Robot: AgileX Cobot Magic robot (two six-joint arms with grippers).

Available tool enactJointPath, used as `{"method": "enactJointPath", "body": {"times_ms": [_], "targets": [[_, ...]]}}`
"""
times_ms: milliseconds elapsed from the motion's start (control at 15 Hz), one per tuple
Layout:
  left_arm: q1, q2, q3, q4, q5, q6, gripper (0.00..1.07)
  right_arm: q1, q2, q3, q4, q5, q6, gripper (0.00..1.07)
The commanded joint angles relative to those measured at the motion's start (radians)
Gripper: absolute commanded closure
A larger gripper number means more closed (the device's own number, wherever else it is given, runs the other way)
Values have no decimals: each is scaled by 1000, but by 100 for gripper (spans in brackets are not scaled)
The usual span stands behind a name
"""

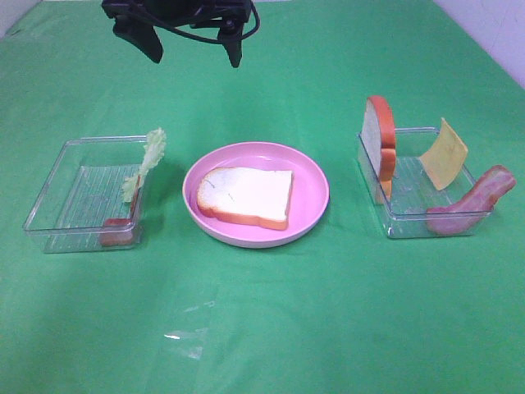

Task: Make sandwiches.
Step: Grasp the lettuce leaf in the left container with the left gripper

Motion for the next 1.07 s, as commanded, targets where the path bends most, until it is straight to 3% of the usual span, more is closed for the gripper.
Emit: {"method": "enactJointPath", "body": {"times_ms": [67,400,733,1067], "targets": [[11,-44,17,13,104,12,6,-6,-25,2,0,-11,4,23],[90,-67,92,-37,104,12,6,-6,-25,2,3,-11,4,23],[162,-59,242,-37,103,1,6,-6,-25,2,3,-11,4,23],[162,1,249,-49,87,-19,6,-6,-25,2,4,-11,4,23]]}}
